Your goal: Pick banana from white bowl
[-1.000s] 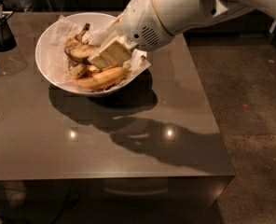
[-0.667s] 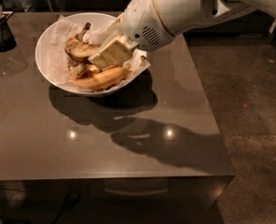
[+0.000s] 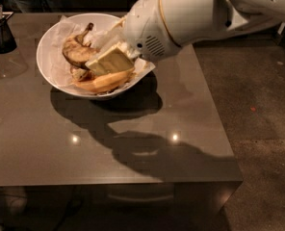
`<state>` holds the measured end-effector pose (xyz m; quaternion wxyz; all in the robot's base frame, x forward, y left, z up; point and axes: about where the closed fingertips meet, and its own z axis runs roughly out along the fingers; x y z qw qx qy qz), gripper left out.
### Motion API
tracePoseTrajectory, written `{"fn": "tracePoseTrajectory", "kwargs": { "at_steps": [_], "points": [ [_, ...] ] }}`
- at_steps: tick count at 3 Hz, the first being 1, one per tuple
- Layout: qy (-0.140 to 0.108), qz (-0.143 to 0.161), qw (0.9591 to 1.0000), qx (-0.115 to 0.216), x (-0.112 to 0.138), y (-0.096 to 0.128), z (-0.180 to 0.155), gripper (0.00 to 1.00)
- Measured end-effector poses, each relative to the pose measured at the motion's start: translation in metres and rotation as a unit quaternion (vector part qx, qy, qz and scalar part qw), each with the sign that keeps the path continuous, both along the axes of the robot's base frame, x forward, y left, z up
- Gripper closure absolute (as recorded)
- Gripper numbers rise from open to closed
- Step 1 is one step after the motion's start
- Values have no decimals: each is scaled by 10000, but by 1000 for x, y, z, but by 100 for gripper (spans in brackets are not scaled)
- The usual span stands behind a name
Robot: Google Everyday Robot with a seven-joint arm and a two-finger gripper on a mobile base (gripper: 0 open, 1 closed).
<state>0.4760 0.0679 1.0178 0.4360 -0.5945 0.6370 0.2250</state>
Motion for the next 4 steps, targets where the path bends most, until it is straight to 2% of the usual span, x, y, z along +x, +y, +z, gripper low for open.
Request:
{"fn": "tracePoseTrajectory", "kwargs": {
  "at_steps": [1, 2, 4],
  "points": [
    [156, -371, 9991, 144, -22, -11, -16, 100],
    [111, -383, 9991, 136, -30, -9, -15, 100],
    [84, -455, 9983, 340, -54, 0, -23, 100]
  ]
}}
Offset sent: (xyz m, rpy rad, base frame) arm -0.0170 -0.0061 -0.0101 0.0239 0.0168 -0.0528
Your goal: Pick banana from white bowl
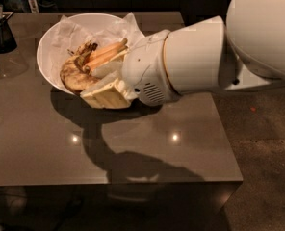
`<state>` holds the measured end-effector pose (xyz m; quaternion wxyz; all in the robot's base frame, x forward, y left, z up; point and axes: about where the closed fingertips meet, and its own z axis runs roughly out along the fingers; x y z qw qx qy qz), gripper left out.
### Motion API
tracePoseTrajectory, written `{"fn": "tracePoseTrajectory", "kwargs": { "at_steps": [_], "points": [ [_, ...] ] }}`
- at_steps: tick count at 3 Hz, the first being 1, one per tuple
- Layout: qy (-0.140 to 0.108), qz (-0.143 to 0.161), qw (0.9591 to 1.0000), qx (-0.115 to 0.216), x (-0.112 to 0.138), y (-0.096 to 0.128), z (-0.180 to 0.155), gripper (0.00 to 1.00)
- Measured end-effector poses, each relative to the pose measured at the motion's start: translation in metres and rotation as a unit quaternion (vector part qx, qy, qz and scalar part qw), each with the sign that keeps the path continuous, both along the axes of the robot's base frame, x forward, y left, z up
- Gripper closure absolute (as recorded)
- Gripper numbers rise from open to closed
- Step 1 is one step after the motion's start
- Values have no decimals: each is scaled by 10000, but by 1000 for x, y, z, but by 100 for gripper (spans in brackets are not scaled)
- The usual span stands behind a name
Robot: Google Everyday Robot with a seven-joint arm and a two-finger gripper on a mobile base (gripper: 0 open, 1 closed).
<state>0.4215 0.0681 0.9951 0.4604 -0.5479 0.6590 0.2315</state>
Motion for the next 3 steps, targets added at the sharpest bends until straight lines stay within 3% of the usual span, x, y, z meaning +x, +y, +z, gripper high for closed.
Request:
{"fn": "tracePoseTrajectory", "kwargs": {
  "at_steps": [2, 3],
  "points": [
    [-51, -274, 9996, -6, -36, 7, 3, 100],
    [-51, -274, 9996, -6, -36, 7, 3, 100]
  ]
}}
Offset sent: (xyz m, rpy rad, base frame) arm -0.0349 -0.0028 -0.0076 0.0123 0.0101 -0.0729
